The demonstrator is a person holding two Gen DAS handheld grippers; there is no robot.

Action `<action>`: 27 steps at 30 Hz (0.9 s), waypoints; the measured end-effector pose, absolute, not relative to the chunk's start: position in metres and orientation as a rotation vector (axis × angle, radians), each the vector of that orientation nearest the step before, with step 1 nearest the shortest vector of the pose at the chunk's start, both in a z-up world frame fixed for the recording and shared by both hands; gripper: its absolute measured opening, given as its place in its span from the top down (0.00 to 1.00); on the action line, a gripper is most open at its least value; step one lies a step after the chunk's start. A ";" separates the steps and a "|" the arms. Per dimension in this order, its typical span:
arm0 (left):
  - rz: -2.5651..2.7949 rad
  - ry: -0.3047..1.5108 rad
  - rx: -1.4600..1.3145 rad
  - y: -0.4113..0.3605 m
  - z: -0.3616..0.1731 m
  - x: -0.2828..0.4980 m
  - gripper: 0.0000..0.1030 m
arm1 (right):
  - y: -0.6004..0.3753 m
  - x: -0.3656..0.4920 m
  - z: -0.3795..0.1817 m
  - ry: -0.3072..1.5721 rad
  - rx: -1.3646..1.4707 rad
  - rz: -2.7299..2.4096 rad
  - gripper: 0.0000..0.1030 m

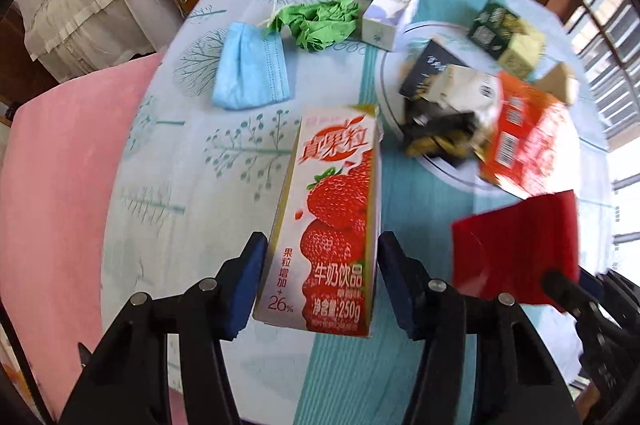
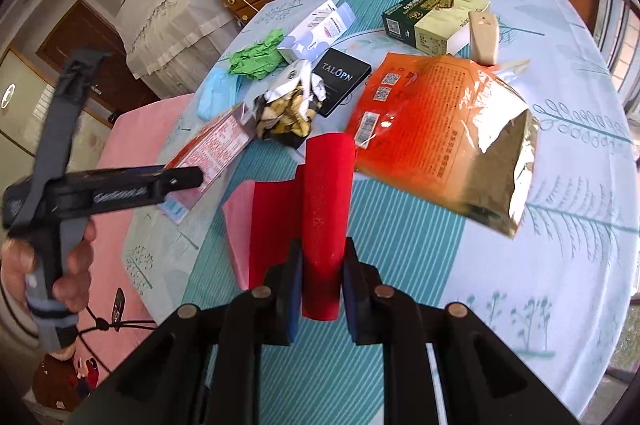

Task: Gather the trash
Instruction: 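Carry the milk carton and red paper down over the blue bin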

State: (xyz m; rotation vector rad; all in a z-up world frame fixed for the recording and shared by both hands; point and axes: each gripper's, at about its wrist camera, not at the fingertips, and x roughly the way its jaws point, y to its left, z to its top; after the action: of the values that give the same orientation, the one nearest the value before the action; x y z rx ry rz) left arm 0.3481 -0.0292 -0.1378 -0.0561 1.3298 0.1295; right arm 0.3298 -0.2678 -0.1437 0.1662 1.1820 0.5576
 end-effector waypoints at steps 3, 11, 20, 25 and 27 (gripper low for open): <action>0.088 1.287 -0.057 -0.027 -0.120 0.316 0.47 | -0.261 0.310 -0.134 1.163 0.161 0.531 0.83; 0.000 1.178 -0.074 0.013 -0.077 0.207 0.47 | -0.234 0.232 -0.116 1.147 0.160 0.442 0.83; -0.039 1.151 -0.091 0.076 -0.076 0.102 0.47 | -0.185 0.133 -0.094 1.114 0.154 0.368 0.83; -0.066 1.125 -0.076 0.100 -0.078 0.067 0.47 | -0.165 0.093 -0.082 1.086 0.148 0.328 0.83; -0.077 1.118 -0.080 0.107 -0.079 0.057 0.47 | -0.159 0.078 -0.078 1.072 0.144 0.313 0.83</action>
State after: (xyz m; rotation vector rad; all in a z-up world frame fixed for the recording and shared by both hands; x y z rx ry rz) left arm 0.0573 0.1075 -0.0790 -0.0799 1.1180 -0.0771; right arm 0.0784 -0.1595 -0.0782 0.1443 1.0719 0.3132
